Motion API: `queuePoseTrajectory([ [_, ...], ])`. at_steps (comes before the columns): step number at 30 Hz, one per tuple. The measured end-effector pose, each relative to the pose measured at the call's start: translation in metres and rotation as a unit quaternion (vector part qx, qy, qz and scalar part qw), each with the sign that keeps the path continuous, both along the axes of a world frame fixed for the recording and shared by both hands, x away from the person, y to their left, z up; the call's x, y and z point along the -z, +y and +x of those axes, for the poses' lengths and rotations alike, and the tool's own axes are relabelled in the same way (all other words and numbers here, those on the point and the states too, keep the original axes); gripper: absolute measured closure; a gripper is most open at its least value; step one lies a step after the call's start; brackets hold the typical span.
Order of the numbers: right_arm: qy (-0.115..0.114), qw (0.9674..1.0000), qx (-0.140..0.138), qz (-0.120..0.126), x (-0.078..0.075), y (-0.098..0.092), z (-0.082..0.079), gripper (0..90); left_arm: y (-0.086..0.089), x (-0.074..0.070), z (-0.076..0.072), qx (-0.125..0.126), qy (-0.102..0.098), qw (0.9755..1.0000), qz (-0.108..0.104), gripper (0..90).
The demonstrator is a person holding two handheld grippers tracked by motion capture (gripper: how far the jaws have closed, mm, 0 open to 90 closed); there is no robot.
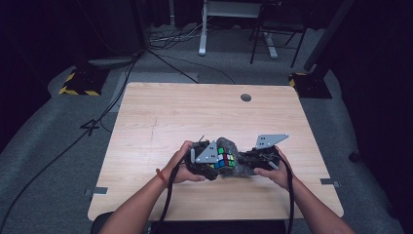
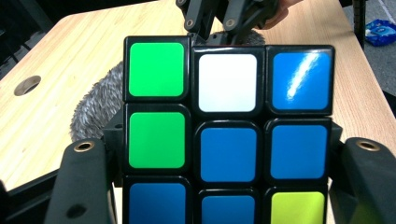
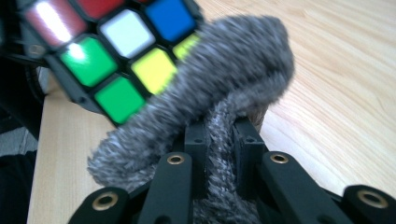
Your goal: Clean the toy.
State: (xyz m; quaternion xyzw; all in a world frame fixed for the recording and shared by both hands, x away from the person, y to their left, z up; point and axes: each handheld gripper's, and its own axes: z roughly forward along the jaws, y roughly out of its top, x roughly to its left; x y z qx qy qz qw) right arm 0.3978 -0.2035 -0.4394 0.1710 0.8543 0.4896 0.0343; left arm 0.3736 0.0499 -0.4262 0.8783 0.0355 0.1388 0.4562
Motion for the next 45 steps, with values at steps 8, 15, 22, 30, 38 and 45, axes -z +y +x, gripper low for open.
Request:
queuePoseTrajectory([
  [8,0.004,0.9971,-0.030,0.070,-0.012,-0.004,-0.006,79.9,-0.006,0.006,0.002,-0.014,0.001,0.9991,0.039,32.8],
  [15,-0.034,0.9987,-0.021,0.032,-0.021,0.007,-0.018,79.8,-0.006,0.008,0.001,-0.014,-0.003,0.9991,0.039,33.5],
  [22,-0.048,0.9988,-0.010,-0.006,-0.014,0.009,-0.018,79.8,-0.004,0.005,0.002,-0.018,-0.002,0.9993,0.034,33.6],
  [30,-0.039,0.9987,-0.008,-0.032,-0.007,0.008,-0.017,79.8,-0.002,0.003,0.003,-0.026,0.002,0.9990,0.035,33.7],
  [38,-0.080,0.9967,-0.011,0.014,-0.026,0.016,-0.027,79.7,-0.008,0.007,0.001,-0.016,0.009,0.9988,0.046,33.7],
  [45,-0.055,0.9978,0.028,-0.026,-0.010,0.013,-0.012,79.9,-0.004,0.001,0.000,-0.003,0.012,0.9993,0.035,33.7],
])
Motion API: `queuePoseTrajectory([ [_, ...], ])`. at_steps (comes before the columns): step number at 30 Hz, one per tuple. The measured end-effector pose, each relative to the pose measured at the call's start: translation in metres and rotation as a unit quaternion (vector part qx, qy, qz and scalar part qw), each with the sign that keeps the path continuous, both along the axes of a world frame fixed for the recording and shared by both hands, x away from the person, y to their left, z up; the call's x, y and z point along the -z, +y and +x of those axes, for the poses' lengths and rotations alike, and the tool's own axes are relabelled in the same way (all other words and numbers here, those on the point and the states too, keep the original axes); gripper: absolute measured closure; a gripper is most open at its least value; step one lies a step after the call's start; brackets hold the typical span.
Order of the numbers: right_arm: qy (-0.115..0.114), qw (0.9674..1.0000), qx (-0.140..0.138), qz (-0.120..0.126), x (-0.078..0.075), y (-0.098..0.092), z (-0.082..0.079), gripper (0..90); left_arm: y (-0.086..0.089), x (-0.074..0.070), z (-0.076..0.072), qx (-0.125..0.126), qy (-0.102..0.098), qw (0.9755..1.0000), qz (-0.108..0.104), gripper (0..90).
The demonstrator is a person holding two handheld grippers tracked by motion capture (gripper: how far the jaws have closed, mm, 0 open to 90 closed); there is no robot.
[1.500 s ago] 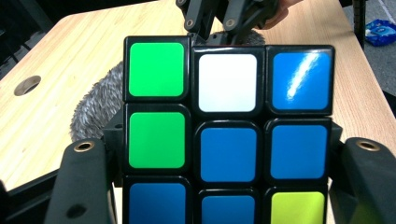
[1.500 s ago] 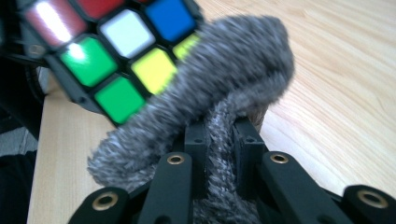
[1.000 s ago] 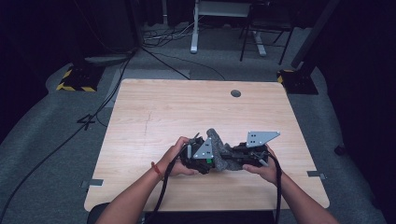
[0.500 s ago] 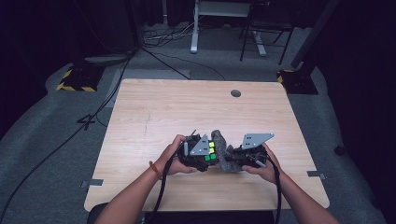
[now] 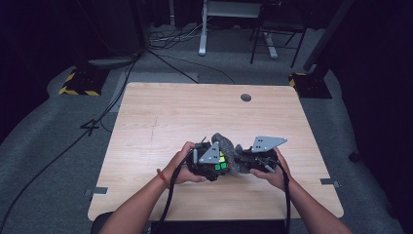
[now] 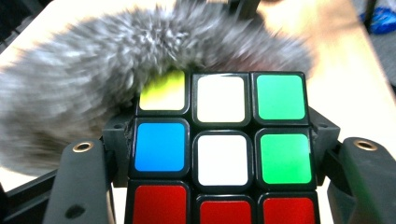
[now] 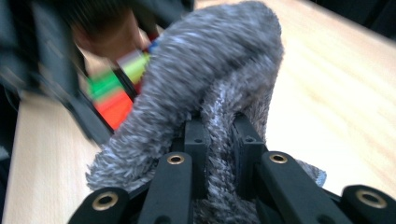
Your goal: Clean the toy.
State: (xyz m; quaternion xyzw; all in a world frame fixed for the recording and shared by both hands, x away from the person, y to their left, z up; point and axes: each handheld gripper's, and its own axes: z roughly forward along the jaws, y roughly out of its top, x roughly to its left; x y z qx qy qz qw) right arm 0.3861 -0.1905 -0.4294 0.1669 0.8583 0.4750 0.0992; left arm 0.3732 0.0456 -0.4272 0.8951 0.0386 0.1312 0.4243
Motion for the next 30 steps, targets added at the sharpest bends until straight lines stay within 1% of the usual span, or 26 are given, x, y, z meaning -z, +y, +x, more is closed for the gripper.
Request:
queuePoseTrajectory([
  [1,0.006,1.0000,-0.003,0.002,0.002,-0.001,0.001,79.9,0.000,0.000,-0.001,0.002,-0.002,1.0000,0.003,33.7],
  [2,0.012,0.9999,-0.009,-0.002,0.003,-0.002,0.001,79.9,-0.001,0.001,-0.001,0.004,-0.002,1.0000,0.004,33.7],
  [3,0.016,0.9997,-0.015,-0.011,0.003,-0.002,0.001,79.9,-0.001,0.001,-0.002,0.008,-0.001,0.9999,0.010,33.7],
  [4,0.024,0.9991,-0.024,-0.025,0.003,-0.002,0.000,79.8,-0.002,0.001,-0.002,0.006,-0.003,0.9999,0.013,33.6],
  [5,0.019,0.9992,-0.023,-0.027,0.003,-0.002,-0.001,79.7,-0.003,0.002,-0.003,0.005,-0.004,0.9999,0.011,33.7],
  [6,0.013,0.9995,-0.021,-0.021,0.002,-0.002,-0.002,79.7,-0.003,0.002,-0.003,0.007,-0.003,0.9999,0.010,33.7],
  [7,0.009,0.9996,-0.021,-0.017,0.001,-0.003,-0.003,79.7,-0.003,0.002,-0.003,0.010,-0.002,0.9998,0.015,33.7],
  [8,0.002,0.9998,-0.021,0.000,-0.002,-0.004,-0.005,79.7,-0.004,0.003,-0.003,0.009,-0.002,0.9998,0.017,33.6],
  [9,-0.002,0.9997,-0.021,0.011,-0.004,-0.003,-0.006,79.7,-0.005,0.004,-0.004,0.008,-0.002,0.9998,0.018,33.7],
  [10,-0.009,0.9996,-0.019,0.020,-0.008,-0.002,-0.008,79.7,-0.006,0.005,-0.004,0.007,0.000,0.9998,0.017,33.6],
  [11,-0.017,0.9995,-0.017,0.021,-0.009,0.000,-0.009,79.8,-0.005,0.005,-0.003,0.007,0.004,0.9999,0.012,33.6],
  [12,-0.025,0.9992,-0.015,0.028,-0.011,0.001,-0.011,79.8,-0.005,0.005,-0.002,0.009,0.006,0.9999,0.009,33.6],
  [13,-0.025,0.9989,-0.018,0.036,-0.012,0.001,-0.011,79.8,-0.005,0.006,-0.002,0.008,0.008,0.9999,0.009,33.6],
  [15,-0.028,0.9981,-0.024,0.049,-0.016,0.001,-0.012,79.8,-0.007,0.006,-0.002,0.006,0.005,0.9999,0.014,33.6],
  [16,-0.030,0.9982,-0.026,0.046,-0.017,0.002,-0.014,79.8,-0.007,0.006,-0.002,0.007,0.004,0.9998,0.017,33.5],
  [17,-0.033,0.9985,-0.024,0.037,-0.016,0.004,-0.014,79.8,-0.007,0.007,-0.002,0.007,0.001,0.9997,0.021,33.6],
  [18,-0.031,0.9989,-0.022,0.027,-0.016,0.004,-0.014,79.8,-0.007,0.006,-0.002,0.003,-0.001,0.9997,0.022,33.6],
  [19,-0.029,0.9993,-0.017,0.019,-0.014,0.004,-0.013,79.8,-0.005,0.005,-0.002,0.002,-0.002,0.9998,0.019,33.6],
  [20,-0.025,0.9995,-0.013,0.017,-0.012,0.003,-0.012,79.9,-0.003,0.003,-0.001,0.002,0.000,1.0000,0.009,33.6],
  [21,-0.015,0.9998,-0.010,0.009,-0.009,0.001,-0.009,79.9,-0.001,-0.001,-0.001,0.000,-0.002,1.0000,0.002,33.6],
  [22,-0.011,0.9999,-0.008,-0.003,-0.005,0.001,-0.008,79.9,0.001,-0.003,-0.001,-0.003,-0.004,1.0000,-0.002,33.6],
  [24,-0.003,0.9999,-0.010,-0.005,-0.002,-0.001,-0.007,79.9,0.004,-0.006,0.000,-0.005,-0.009,0.9999,-0.009,33.6],
  [26,0.001,0.9998,-0.014,-0.017,-0.001,-0.001,-0.007,79.9,0.008,-0.008,0.000,-0.009,-0.010,0.9998,-0.017,33.6],
  [29,0.006,0.9996,-0.019,-0.021,0.001,-0.001,-0.008,79.9,0.011,-0.011,0.001,-0.016,-0.013,0.9996,-0.021,33.6],
  [30,0.007,0.9996,-0.021,-0.019,0.001,-0.001,-0.008,79.9,0.012,-0.011,0.002,-0.016,-0.011,0.9996,-0.022,33.6],
])
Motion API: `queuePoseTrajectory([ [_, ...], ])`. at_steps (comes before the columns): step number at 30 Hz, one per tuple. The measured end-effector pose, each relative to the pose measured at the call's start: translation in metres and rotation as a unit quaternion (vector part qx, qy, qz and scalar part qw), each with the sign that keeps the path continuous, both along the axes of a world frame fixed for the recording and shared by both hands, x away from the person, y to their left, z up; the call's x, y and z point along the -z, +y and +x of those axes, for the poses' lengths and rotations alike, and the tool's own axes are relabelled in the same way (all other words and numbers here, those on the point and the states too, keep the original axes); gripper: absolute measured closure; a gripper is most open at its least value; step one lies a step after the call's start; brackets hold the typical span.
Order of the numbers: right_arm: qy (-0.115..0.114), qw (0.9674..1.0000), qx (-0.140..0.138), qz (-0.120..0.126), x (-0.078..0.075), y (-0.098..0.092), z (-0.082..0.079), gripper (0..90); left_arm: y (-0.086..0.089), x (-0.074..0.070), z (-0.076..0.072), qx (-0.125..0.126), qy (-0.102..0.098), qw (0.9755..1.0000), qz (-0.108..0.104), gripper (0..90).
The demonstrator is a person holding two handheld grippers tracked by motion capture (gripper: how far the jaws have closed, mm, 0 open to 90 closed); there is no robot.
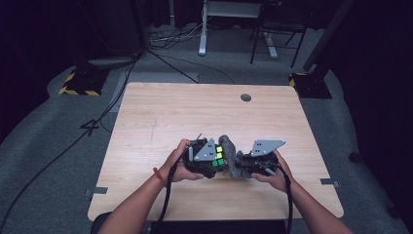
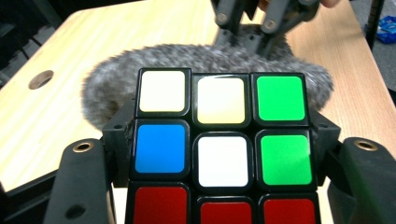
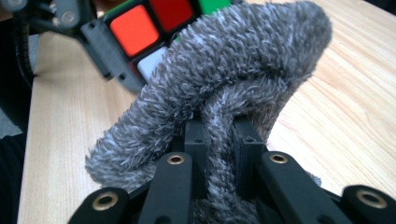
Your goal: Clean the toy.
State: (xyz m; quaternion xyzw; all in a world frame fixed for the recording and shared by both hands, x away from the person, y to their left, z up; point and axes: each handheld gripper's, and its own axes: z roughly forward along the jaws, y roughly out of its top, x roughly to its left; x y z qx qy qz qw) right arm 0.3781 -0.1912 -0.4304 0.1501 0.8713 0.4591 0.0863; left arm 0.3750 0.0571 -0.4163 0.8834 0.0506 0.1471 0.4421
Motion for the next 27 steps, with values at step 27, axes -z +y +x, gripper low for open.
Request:
queuePoseTrajectory([
  [27,0.011,0.9996,0.020,0.014,0.010,-0.007,0.010,79.8,-0.002,-0.002,-0.003,0.018,0.004,0.9994,-0.030,33.7],
])
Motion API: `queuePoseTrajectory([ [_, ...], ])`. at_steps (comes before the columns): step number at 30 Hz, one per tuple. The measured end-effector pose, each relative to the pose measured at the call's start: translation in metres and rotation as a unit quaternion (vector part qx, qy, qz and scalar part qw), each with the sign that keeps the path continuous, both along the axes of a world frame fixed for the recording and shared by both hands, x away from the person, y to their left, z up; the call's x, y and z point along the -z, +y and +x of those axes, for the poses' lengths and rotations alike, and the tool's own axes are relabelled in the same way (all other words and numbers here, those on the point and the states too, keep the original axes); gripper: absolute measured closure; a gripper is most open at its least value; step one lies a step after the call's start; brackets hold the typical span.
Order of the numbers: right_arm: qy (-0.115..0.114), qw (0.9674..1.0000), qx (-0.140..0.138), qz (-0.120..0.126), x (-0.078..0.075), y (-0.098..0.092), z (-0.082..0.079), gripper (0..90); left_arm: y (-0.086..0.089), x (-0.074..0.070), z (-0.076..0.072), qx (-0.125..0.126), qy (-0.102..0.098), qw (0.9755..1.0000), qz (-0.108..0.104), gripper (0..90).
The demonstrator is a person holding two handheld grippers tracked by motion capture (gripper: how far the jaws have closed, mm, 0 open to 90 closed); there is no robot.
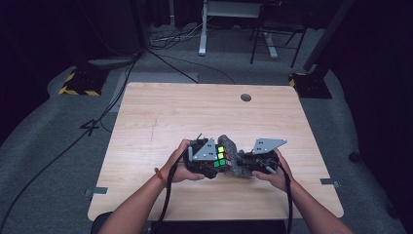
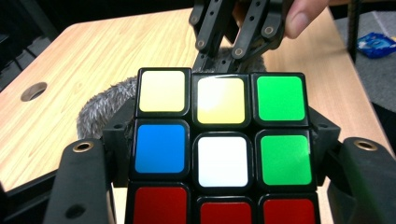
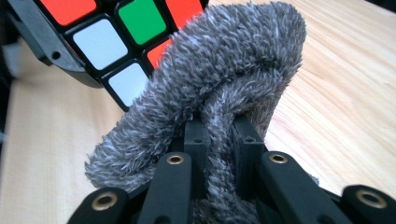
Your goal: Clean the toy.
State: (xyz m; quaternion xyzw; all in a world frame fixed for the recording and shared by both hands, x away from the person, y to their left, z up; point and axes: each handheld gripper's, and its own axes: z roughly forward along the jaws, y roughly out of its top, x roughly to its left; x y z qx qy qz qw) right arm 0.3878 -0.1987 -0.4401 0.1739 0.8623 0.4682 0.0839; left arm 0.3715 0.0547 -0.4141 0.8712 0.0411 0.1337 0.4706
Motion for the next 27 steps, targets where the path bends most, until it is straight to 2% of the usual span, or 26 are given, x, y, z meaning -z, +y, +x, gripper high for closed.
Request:
queuePoseTrajectory([
  [4,0.011,0.9999,-0.010,0.004,0.001,0.002,-0.001,79.8,0.000,-0.001,0.000,0.006,0.000,1.0000,-0.004,33.6],
  [6,0.009,0.9999,-0.012,-0.008,0.002,0.004,-0.001,79.8,0.000,-0.001,-0.001,0.008,0.000,0.9999,-0.007,33.6],
  [8,0.014,0.9998,-0.010,-0.009,0.004,0.004,0.000,79.8,0.001,-0.002,-0.002,0.009,-0.004,0.9999,-0.007,33.6],
  [11,0.023,0.9996,-0.013,-0.008,0.006,0.006,0.000,79.8,0.002,-0.003,-0.002,0.016,0.002,0.9997,-0.020,33.6],
  [14,0.028,0.9987,-0.038,0.017,0.006,0.008,-0.002,79.8,0.000,-0.001,-0.002,0.018,0.001,0.9997,-0.015,33.6],
  [16,0.023,0.9986,-0.043,0.019,0.005,0.008,-0.003,79.8,0.001,0.000,-0.001,0.020,0.002,0.9996,-0.021,33.4],
  [18,0.033,0.9975,-0.046,0.042,0.004,0.004,-0.002,79.9,0.003,-0.001,0.000,0.019,0.001,0.9995,-0.023,33.2],
  [20,0.037,0.9960,-0.051,0.064,0.003,0.000,-0.001,79.9,0.003,0.000,0.000,0.016,0.002,0.9997,-0.017,32.9],
  [24,0.032,0.9935,-0.056,0.094,-0.004,-0.007,-0.001,80.0,0.003,0.000,0.000,0.014,-0.002,0.9998,-0.016,32.7],
  [27,0.024,0.9926,-0.061,0.102,-0.008,-0.009,-0.003,80.0,0.002,0.001,0.000,0.013,-0.007,0.9999,-0.003,32.6],
])
